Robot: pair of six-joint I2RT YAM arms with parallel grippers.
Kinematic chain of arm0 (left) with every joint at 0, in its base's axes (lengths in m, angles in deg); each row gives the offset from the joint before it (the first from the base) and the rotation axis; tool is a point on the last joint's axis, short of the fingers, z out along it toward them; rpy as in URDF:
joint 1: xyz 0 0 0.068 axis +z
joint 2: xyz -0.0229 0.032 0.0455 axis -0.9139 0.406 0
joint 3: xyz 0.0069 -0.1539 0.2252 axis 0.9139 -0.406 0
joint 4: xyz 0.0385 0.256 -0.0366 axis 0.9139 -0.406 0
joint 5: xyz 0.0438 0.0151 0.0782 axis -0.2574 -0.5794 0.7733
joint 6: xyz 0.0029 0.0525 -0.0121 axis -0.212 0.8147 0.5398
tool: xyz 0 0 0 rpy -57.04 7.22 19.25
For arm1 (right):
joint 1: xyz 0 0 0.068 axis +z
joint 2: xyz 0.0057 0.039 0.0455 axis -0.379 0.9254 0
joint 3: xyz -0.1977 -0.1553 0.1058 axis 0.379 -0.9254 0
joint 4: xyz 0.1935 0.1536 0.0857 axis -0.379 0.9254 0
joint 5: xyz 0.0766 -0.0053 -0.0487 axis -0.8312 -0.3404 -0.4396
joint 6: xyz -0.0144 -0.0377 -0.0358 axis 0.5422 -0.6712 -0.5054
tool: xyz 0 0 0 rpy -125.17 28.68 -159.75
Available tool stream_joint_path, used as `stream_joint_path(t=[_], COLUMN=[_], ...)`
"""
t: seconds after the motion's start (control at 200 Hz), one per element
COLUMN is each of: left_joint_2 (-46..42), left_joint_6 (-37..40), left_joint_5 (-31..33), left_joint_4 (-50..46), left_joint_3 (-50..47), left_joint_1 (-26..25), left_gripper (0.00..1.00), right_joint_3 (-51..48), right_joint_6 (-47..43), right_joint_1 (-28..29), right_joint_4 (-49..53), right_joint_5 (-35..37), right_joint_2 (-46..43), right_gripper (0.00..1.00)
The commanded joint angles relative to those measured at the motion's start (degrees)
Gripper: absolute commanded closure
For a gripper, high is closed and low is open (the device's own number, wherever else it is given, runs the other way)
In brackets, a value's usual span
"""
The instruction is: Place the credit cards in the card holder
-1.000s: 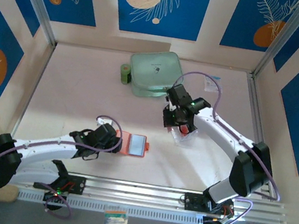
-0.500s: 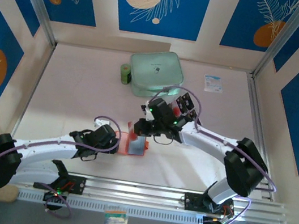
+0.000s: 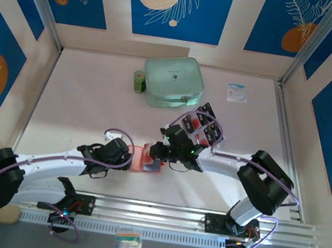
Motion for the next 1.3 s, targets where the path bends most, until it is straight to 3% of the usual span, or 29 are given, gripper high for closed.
stream_joint_path(t=[0.0,0.465,1.295], left_joint_2=[0.7,1.0,1.1], left_joint_6=[-0.7,-0.9,-0.7], left_joint_5=[0.4,-0.1,-0.5], left_joint_4=[-1.6,-1.8,-1.6], left_joint_3=[1.4,1.3,1.2], left_joint_1=[0.5,0.5,0.5], left_gripper=[0.09,0.14,0.17], right_joint_3=[-2.5,-7.1,-9.9], right_joint_6=[3.3,8.5,12.5], right_joint_1=[0.7,2.3,4.1], right_joint_4=[-6.6,-16.8,-22.1], right_joint_5=[3.7,5.7,7.0], right_joint_2=[-2.6,-0.3,3.8], right_gripper=[1.0,1.0,1.0])
